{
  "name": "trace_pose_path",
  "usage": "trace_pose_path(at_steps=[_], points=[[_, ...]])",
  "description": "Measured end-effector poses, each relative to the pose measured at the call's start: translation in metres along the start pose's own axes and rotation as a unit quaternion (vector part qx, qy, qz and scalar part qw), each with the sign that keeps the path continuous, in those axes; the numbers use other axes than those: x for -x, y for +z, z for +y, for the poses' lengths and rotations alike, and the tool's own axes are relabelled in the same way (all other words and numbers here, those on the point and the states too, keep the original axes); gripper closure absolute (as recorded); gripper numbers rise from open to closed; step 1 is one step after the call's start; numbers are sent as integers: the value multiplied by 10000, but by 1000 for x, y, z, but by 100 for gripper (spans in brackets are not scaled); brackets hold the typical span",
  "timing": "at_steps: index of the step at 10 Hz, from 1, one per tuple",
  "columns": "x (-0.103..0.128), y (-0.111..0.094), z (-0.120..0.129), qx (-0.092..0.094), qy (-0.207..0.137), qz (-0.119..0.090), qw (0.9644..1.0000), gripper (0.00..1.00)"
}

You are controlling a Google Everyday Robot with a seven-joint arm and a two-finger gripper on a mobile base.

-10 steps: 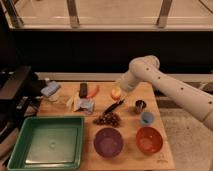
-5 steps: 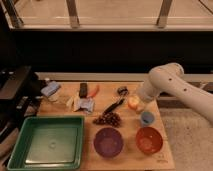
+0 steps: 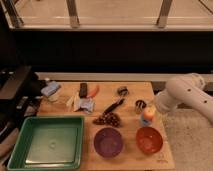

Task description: Place apple in plastic cup

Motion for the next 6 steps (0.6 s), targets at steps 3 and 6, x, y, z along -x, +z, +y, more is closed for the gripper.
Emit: trace_pose_path(at_steps=[3, 6], points=[[8, 9, -19, -110, -64, -73, 9999, 41], [12, 13, -33, -177, -145, -128, 9997, 20]])
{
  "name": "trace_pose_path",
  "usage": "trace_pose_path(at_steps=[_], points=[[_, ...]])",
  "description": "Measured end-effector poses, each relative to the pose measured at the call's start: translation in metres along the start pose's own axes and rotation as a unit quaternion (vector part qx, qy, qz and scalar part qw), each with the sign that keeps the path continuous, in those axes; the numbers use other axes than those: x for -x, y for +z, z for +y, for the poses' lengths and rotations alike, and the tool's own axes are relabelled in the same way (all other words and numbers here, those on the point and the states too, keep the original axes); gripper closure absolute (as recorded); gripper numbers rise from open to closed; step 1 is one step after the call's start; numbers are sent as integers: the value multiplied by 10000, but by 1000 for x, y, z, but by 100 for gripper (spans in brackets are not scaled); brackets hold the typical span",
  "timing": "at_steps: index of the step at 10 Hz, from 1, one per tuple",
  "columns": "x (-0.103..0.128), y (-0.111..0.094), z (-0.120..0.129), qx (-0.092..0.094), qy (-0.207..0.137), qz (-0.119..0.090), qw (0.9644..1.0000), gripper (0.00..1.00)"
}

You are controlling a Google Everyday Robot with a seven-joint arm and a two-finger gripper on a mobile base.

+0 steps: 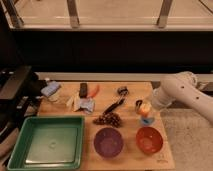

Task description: Place apple in plastic cup

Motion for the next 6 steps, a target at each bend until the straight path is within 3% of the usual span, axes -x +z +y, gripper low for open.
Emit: trace_pose_path(at_steps=[2, 6], points=[[-5, -4, 3, -192, 121, -3, 9997, 20], [-3, -11, 10, -273, 248, -52, 9993, 20]])
